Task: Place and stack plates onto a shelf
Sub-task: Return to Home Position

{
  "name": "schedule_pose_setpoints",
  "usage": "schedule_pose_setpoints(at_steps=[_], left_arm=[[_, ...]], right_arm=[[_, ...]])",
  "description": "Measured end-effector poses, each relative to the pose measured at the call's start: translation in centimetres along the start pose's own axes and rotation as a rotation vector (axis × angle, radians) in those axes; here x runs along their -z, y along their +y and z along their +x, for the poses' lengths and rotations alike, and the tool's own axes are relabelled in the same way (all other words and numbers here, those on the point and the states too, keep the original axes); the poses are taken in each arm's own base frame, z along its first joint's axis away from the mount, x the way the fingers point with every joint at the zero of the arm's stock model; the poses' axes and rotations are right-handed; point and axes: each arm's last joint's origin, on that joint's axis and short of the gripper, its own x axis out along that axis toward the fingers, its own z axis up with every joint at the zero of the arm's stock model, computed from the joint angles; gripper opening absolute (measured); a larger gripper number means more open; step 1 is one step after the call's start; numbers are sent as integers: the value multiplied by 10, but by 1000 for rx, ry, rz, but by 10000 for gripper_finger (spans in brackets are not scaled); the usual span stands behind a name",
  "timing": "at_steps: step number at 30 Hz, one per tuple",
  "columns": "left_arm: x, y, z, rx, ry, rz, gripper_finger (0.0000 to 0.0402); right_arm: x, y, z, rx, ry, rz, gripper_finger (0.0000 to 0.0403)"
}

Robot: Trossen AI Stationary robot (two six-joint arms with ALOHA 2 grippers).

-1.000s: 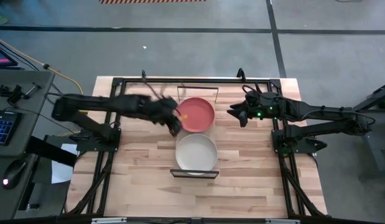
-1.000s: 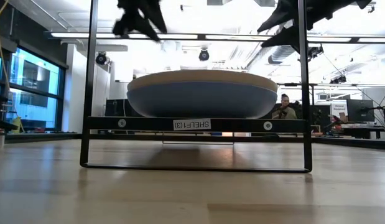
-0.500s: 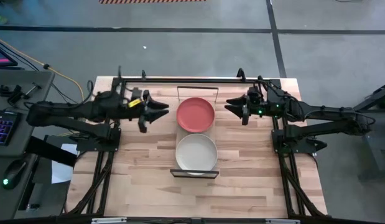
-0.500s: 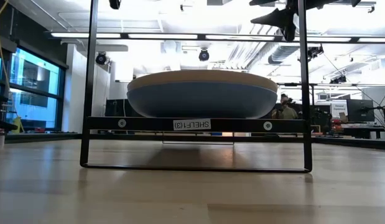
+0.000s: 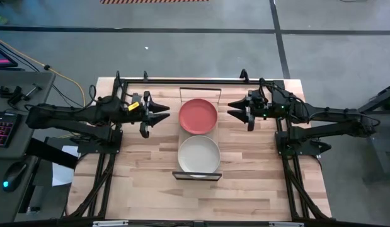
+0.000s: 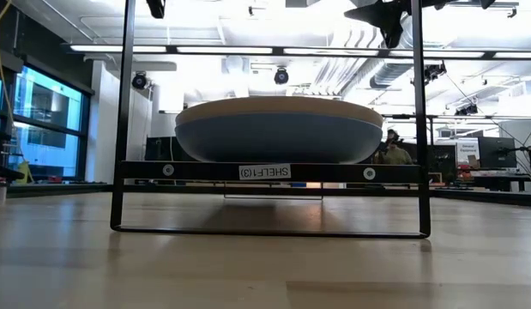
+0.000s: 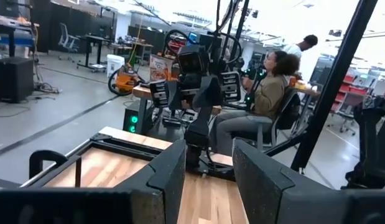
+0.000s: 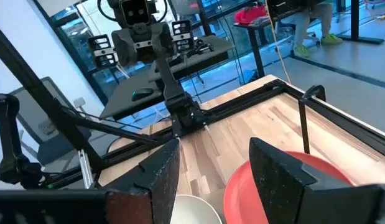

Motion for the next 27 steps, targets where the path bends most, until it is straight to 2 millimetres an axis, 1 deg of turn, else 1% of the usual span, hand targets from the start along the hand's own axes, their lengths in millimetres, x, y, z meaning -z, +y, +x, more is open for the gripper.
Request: schedule_pose_setpoints(at_steps=[4, 7, 9, 12, 15, 16, 19, 24, 27], left_arm=[[0, 0, 0, -4, 2, 0, 121], [1, 0, 0, -5, 4, -49, 120], [2, 1, -1, -7, 23, -48, 115], [3, 2, -7, -39, 62, 2, 83], [7, 5, -14, -60, 102, 47, 23], [10, 6, -17, -62, 100, 55, 12], [26, 12, -28, -66, 73, 33, 12], [66, 22, -47, -68, 0, -36, 2], [84, 27, -58, -96, -57, -71, 1]], right_arm=[[0, 0, 0, 0, 0, 1, 176], [0, 0, 0, 0, 0, 0, 176], [1, 0, 0, 2, 5, 0, 176], [3, -1, 0, 10, 28, 3, 176], [4, -1, 0, 15, 43, 6, 176], [4, -1, 0, 15, 43, 6, 176], [4, -1, 0, 15, 43, 7, 176], [4, -1, 0, 16, 42, 30, 176], [4, -1, 0, 15, 42, 30, 176]])
